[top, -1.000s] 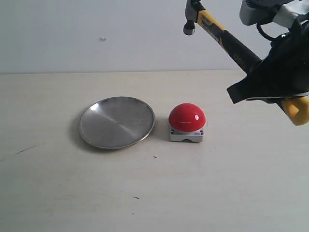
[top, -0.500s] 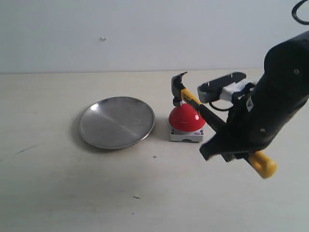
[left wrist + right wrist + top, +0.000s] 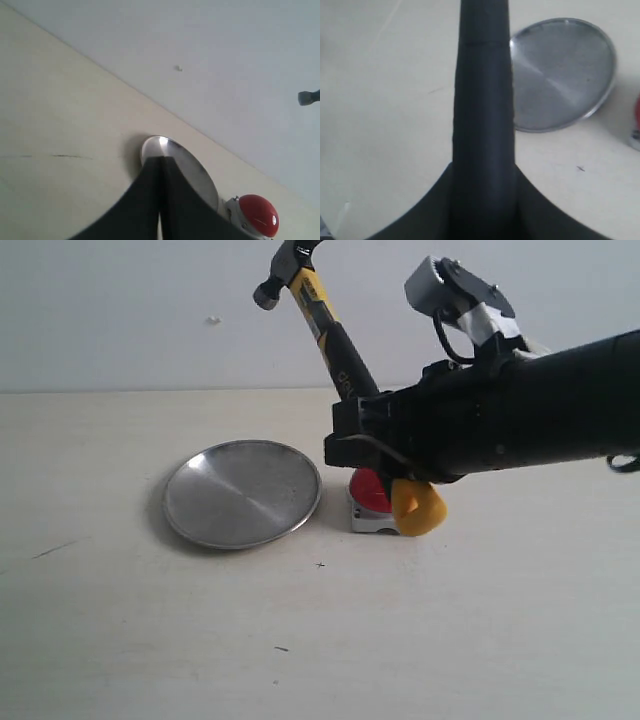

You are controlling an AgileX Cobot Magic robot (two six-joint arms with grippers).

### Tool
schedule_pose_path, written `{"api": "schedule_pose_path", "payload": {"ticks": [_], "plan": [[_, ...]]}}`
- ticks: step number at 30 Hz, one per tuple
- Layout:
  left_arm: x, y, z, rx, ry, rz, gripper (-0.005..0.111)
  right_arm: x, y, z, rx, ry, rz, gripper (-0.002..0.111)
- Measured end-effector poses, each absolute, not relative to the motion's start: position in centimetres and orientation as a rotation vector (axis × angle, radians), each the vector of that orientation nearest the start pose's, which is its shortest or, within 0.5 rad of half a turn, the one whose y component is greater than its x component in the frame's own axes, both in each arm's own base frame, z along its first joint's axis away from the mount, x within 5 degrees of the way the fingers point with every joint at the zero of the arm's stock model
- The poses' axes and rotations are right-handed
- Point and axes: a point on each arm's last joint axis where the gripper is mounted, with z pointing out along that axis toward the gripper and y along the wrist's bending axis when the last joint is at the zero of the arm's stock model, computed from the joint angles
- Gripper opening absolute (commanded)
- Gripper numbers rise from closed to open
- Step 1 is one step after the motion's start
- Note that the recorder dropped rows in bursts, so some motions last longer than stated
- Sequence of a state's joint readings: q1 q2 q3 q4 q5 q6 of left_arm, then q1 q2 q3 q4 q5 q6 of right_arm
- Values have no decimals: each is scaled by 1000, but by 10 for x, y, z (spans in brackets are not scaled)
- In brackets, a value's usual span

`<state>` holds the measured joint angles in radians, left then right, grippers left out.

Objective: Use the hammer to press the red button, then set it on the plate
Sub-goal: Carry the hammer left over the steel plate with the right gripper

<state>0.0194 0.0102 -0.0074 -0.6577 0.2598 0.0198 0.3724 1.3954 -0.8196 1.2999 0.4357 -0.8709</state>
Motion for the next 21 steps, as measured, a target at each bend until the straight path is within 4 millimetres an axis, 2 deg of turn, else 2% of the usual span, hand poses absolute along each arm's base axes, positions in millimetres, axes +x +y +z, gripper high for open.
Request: {"api": "schedule_pose_path", "payload": {"ticks": [2, 6, 11, 14, 17, 21], "plan": [[55, -13, 196, -428, 1672, -581, 0, 256, 143, 253, -197, 2212, 946, 0], [55, -13, 196, -428, 1672, -581, 0, 263, 145, 242, -173, 2205, 960, 0], [55, -13, 196, -427, 1673, -580, 0, 271, 145, 227, -114, 2251, 926, 0], [55, -13, 196, -427, 1673, -580, 0, 273, 143, 225, -89, 2257, 880, 0], [55, -13, 196, -427, 1673, -580, 0, 272, 145, 222, -48, 2270, 735, 0], [55, -13, 196, -427, 1673, -580, 0, 267, 157, 222, 8, 2253, 439, 0]]}}
